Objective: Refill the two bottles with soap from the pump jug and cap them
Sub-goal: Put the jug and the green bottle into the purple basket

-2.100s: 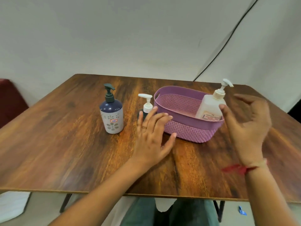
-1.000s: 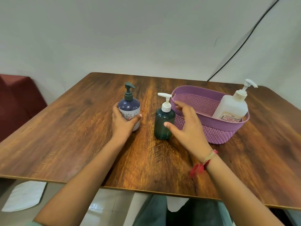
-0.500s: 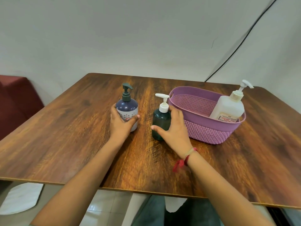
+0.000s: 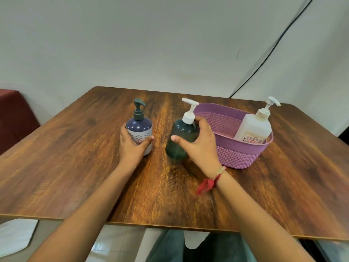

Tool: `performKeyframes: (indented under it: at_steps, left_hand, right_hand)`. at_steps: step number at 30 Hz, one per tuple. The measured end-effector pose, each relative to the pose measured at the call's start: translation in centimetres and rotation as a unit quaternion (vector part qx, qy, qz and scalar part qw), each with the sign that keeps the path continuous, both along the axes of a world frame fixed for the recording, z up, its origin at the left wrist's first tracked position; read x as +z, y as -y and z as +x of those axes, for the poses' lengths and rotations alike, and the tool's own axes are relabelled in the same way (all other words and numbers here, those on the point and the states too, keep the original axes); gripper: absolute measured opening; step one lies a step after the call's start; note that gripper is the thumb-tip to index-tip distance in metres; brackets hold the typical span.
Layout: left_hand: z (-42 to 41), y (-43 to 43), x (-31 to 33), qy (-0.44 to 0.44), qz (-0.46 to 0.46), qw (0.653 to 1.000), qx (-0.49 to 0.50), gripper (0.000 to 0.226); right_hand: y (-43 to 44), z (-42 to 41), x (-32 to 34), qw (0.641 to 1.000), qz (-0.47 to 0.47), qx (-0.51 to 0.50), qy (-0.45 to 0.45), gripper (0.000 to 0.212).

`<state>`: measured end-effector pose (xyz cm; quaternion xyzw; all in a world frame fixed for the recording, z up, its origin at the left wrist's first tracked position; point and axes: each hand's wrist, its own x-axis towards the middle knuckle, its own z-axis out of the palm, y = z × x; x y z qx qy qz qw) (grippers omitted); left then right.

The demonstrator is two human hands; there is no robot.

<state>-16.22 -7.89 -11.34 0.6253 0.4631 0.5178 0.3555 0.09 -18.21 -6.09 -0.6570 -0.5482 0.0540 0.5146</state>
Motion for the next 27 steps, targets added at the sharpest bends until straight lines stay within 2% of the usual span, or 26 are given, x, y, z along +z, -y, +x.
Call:
performKeyframes:
  at_steps: [7,12,15,21,27]
  left_hand:
    - [0.3,-0.1,-0.2,-0.010,0.015,1.000,0.009,0.082]
    - [0.1,-0.3,-0.2,-0.012,0.008,1.000,0.008,0.083]
    - [0.0,-0.3,-0.2,-0.009,0.007,1.000,0.003,0.082]
    - [0.0,-0.2,-0.2,-0.005,0.004,1.000,-0.001,0.082]
    - [0.2,0.0,0.1,-0.001,0.005,1.000,-0.003,0.081]
  right_hand:
    - [1.1,4.2,6.8,0.996,0.075,-0.045,0.024,0.067]
    - [0.8,7.3,8.5,0.990,0.091,-0.102,0.045,0.065]
    - [0.0,8.9,8.0,0.991,0.042,-0.119,0.054,0.068]
    - [-1.9,10.9,5.7,0.978,-0.148,-0.097,0.107,0.075]
    - [-2.7,11.9,5.1,0.962,-0.223,-0.106,0.117,0.075]
